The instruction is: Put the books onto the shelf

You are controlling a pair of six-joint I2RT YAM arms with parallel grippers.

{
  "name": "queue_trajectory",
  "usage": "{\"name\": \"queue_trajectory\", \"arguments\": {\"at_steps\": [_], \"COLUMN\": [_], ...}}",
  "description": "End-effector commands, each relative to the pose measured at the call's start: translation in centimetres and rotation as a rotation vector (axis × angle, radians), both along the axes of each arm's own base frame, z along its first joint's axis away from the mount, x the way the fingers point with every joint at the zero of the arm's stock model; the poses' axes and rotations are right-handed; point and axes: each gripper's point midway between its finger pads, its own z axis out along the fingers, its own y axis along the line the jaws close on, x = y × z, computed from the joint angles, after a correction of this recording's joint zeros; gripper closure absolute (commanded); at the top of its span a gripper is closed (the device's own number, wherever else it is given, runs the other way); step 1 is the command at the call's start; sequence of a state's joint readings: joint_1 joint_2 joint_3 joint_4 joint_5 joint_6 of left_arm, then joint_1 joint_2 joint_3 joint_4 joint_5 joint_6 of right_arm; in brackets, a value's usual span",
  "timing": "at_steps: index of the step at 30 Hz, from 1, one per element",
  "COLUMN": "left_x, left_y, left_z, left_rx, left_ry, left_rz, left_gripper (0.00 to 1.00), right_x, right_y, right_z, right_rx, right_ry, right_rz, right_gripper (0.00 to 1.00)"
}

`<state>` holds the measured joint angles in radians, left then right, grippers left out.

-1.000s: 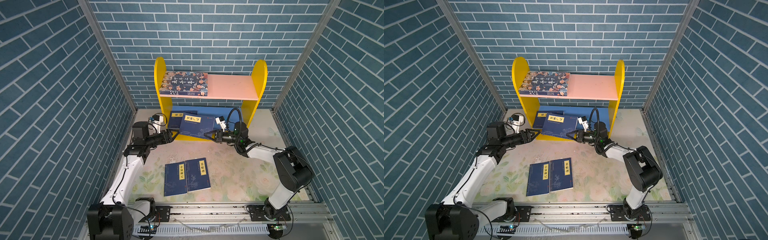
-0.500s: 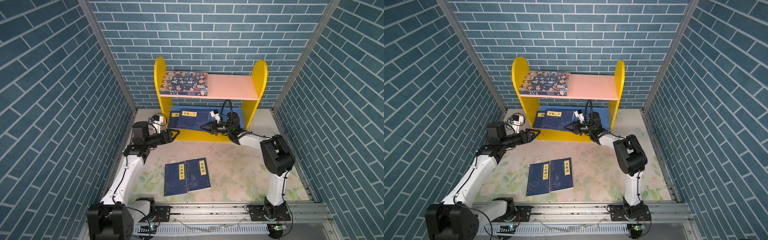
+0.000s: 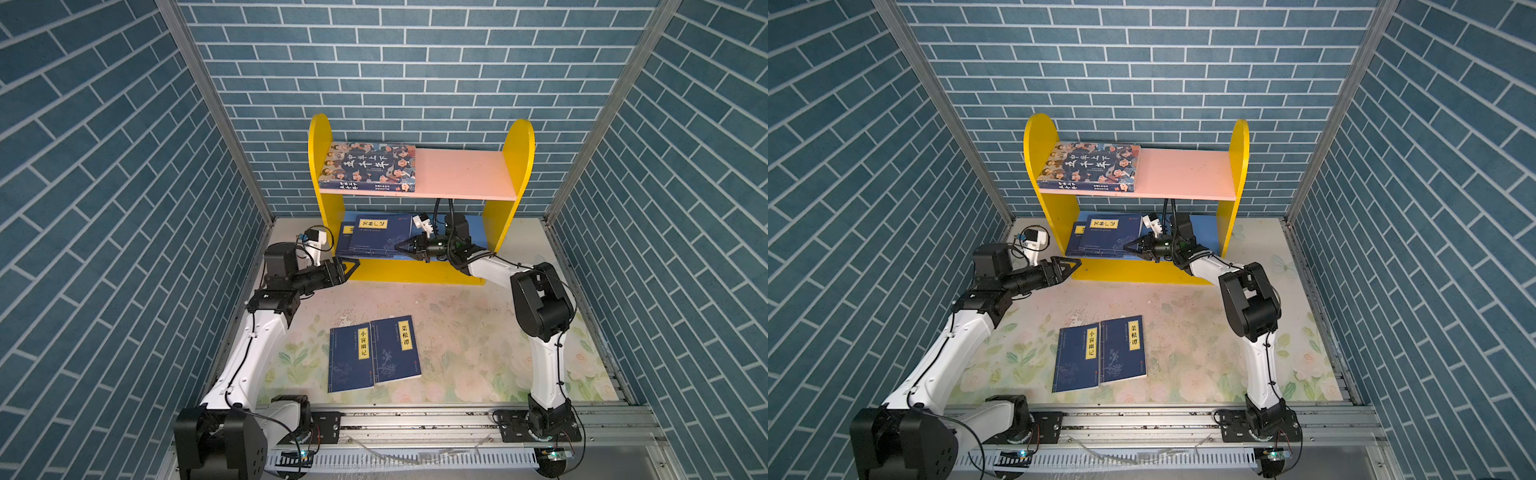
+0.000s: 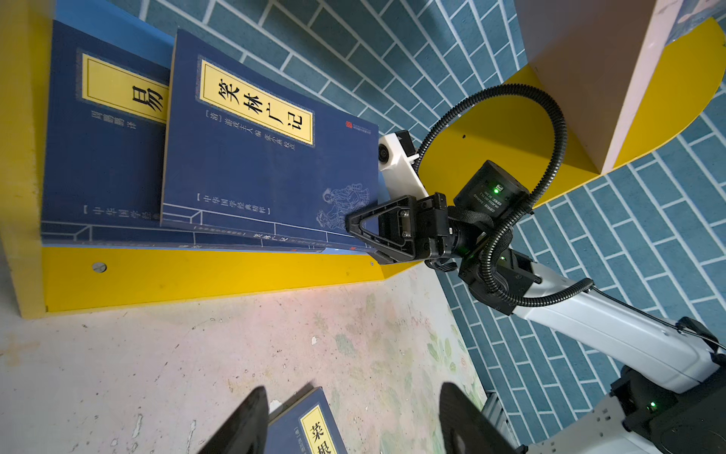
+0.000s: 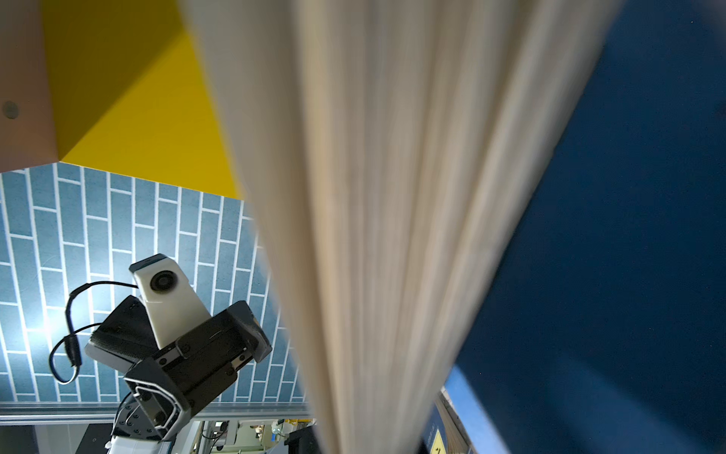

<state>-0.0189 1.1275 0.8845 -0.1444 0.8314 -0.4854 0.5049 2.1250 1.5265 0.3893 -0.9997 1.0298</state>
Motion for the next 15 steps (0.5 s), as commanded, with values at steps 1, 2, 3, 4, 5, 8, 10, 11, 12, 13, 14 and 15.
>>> {"name": "queue_trajectory", "arguments": {"at_steps": [1,2,3,4,5,8,10,11,12,13,14,15], "left_x": [0.0,0.0,0.0,0.0,0.0,-0.1,-0.1,-0.1,-0.1,-0.2,-0.2,-0.2], "left_y": [0.0,0.0,0.0,0.0,0.0,0.0,0.0,0.0,0.0,0.0,0.0,0.0], "left_z": [0.9,0.8,0.8,0.8,0.8,0.9,1.0,1.0,1.0,1.0,0.9,0.9], "left_rx": [-0.005,-0.005,-0.005,-0.005,-0.005,-0.005,-0.005,-0.004,-0.004,-0.003,-0.002,-0.002], "left_ry": [-0.033,-0.032,-0.031,-0.032,-0.033,-0.035,-0.037,-0.04,-0.041,-0.042,-0.041,-0.043], "left_rz": [-0.005,-0.003,-0.004,-0.004,-0.004,-0.004,-0.004,-0.005,-0.005,-0.005,-0.004,-0.004], "left_gripper": [0.29,0.29,0.29,0.29,0.29,0.29,0.29,0.29,0.29,0.29,0.29,0.29], "right_x": [0.5,0.5,0.6,0.6,0.5,0.3,0.2,0.1,0.1,0.1,0.0,0.0], "right_y": [0.4,0.5,0.6,0.7,0.8,1.0,1.1,1.3,1.3,1.3,1.5,1.6], "right_z": [-0.1,-0.2,-0.3,-0.4,-0.4,-0.3,-0.5,-0.5,-0.3,-0.2,-0.2,-0.2], "right_rx": [-0.008,-0.011,-0.015,-0.018,-0.019,-0.017,-0.029,-0.034,-0.038,-0.042,-0.048,-0.056], "right_ry": [-0.044,-0.041,-0.037,-0.033,-0.03,-0.03,-0.025,-0.027,-0.029,-0.029,-0.031,-0.031], "right_rz": [0.029,0.035,0.038,0.04,0.046,0.059,0.062,0.067,0.068,0.069,0.071,0.07], "right_gripper": [1.0,1.0,1.0,1.0,1.0,1.0,1.0,1.0,1.0,1.0,0.97,0.92]}}
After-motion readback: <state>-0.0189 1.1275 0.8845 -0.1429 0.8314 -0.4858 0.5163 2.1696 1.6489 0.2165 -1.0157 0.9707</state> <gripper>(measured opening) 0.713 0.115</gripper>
